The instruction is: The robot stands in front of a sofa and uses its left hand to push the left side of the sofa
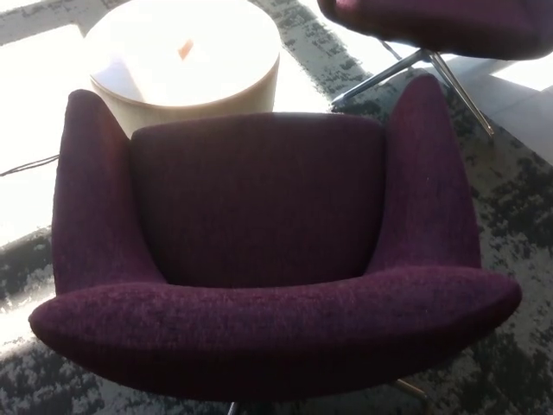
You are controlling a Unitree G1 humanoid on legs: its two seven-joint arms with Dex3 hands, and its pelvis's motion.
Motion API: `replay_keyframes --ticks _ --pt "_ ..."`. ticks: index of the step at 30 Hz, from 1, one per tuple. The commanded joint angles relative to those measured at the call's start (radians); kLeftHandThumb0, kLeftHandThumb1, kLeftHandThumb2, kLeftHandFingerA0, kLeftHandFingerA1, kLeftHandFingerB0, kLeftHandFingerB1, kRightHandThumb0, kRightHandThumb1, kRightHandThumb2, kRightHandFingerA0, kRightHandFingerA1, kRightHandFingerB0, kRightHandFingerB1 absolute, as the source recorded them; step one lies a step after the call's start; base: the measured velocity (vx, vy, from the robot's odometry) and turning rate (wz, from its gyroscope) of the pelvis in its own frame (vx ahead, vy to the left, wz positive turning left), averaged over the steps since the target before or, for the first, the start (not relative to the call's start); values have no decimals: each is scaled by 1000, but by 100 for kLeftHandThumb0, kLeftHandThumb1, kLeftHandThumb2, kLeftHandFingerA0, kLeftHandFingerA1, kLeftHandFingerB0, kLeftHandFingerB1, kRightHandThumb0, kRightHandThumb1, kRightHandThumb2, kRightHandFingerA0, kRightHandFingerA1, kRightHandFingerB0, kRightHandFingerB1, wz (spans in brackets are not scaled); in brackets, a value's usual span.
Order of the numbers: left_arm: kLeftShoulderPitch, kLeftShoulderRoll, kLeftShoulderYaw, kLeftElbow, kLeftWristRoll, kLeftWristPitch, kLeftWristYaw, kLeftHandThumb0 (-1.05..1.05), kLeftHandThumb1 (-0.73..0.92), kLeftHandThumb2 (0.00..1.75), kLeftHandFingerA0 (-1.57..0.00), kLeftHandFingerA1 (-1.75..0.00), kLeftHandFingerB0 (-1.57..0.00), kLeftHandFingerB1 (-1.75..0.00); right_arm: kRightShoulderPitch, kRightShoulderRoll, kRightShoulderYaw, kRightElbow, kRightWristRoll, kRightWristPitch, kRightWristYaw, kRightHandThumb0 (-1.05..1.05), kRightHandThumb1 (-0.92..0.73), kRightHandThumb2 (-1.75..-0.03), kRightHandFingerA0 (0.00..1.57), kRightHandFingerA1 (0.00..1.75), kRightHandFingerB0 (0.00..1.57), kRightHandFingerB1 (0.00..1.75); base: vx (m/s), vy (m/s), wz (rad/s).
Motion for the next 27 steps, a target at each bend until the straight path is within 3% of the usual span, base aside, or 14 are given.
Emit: replay_keyframes --ticks 1,2,3,4,5,6,7,8,14,15,16,17,18,27 --pt "-8 -13 99 61 -123 -219 -168 -70 91 68 -24 -39 -18 -30 -3 -6 49 73 -81 -250 -181 -40 -73 -61 61 59 52 44 0 0 0" --pt "-10 -13 103 64 -121 -222 -171 -70 91 68 -24 -39 -18 -30 -5 -6 50 77 -81 -254 -184 -40 -73 -61 61 59 52 44 0 0 0" --pt "-23 -15 107 67 -119 -224 -178 -36 54 112 0 -50 0 -49 -9 -4 28 86 -52 -280 -171 -56 -78 -64 45 45 36 38 0 0 0" --pt "-35 -16 108 68 -119 -226 -190 -36 54 112 0 -50 0 -49 -5 1 -14 98 1 -326 -140 -54 -63 -102 38 59 22 49 0 0 0" --pt "-26 -15 112 71 -119 -233 -199 -36 54 112 0 -50 0 -49 4 6 -26 109 16 -345 -129 -54 -63 -102 38 59 22 49 0 0 0" --pt "-28 -16 120 74 -127 -232 -209 -86 76 107 -3 -43 -9 -42 7 13 -43 117 37 -365 -108 -57 -64 -101 36 57 19 47 0 0 0" --pt "-30 -16 126 78 -131 -235 -216 -86 76 107 -3 -43 -9 -42 7 17 -54 126 43 -378 -99 -57 -64 -101 36 57 19 47 0 0 0" --pt "-33 -19 134 74 -138 -229 -217 -83 75 107 0 -37 -12 -40 1 8 -39 126 14 -373 -125 -65 -89 -67 35 39 26 32 0 0 0" --pt "-34 -13 154 80 -137 -238 -236 -81 75 109 -2 -32 -11 -34 2 24 -66 157 21 -381 -113 -70 -92 -68 30 35 22 30 0 0 0" --pt "-40 -11 159 70 -139 -244 -239 -74 92 71 -8 -27 -8 -25 -5 26 -74 163 22 -388 -112 -68 -90 -67 31 36 23 31 0 0 0" --pt "-48 -8 163 52 -144 -249 -242 -74 92 71 -8 -27 -8 -25 -13 28 -83 167 26 -394 -110 -68 -90 -67 31 36 23 31 0 0 0" --pt "-45 -5 169 47 -148 -259 -249 -73 92 72 -7 -27 -7 -25 -9 33 -90 170 31 -400 -103 -67 -89 -67 32 37 24 32 0 0 0" --pt "-47 5 180 22 -155 -285 -243 -71 75 113 0 -34 0 -30 -10 36 -88 175 18 -405 -115 -67 -87 -66 32 37 24 32 0 0 0" --pt "-10 40 224 -156 -203 -294 -277 -81 89 119 0 -18 0 -18 8 26 -68 193 -25 -435 -157 -64 -89 -67 34 39 28 33 0 0 0"
